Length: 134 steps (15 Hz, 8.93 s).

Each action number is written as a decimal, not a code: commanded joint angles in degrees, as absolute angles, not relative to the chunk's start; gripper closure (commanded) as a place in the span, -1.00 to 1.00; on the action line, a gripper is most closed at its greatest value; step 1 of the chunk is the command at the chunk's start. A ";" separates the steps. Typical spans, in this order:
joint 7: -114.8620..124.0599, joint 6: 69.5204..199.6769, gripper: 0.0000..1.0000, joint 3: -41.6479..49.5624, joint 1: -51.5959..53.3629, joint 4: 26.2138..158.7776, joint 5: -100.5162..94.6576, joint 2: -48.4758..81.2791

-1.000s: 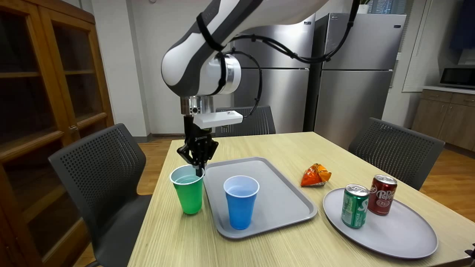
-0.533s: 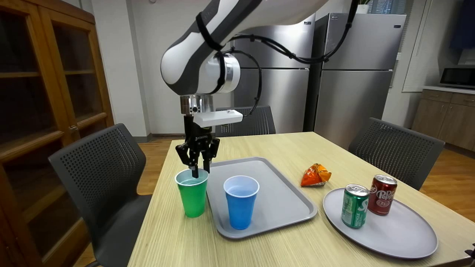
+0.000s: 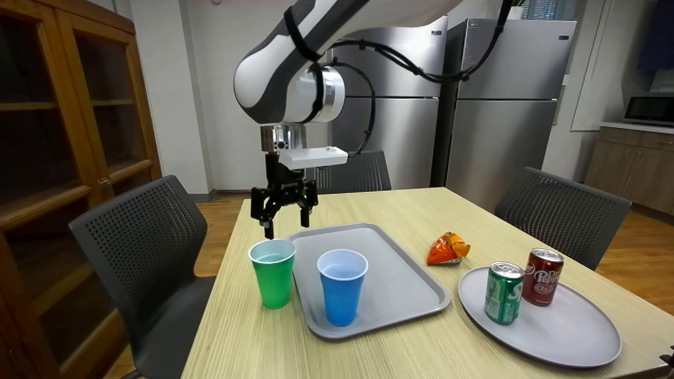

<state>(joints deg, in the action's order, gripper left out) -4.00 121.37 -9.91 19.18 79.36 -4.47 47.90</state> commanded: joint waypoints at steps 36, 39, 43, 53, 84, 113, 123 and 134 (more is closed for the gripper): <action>-4.01 127.81 -1.00 -8.44 12.95 112.35 -4.08 29.24; -3.79 130.41 -1.00 -8.29 13.00 113.01 -4.27 29.55; -4.81 129.29 -1.00 -8.31 13.04 111.56 -4.74 30.81; -2.75 130.77 -1.00 -7.42 13.86 111.84 -5.86 31.15; -4.24 135.23 0.77 -7.95 14.80 112.58 -7.84 32.17; -12.03 135.74 0.99 -17.70 13.51 123.06 2.42 23.45; -13.20 135.48 0.99 -17.78 14.45 122.52 2.55 27.08; -12.21 135.00 0.99 -17.27 16.14 121.94 0.07 28.53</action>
<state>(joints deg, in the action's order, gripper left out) -12.55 135.44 -17.40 15.49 122.57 1.47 28.40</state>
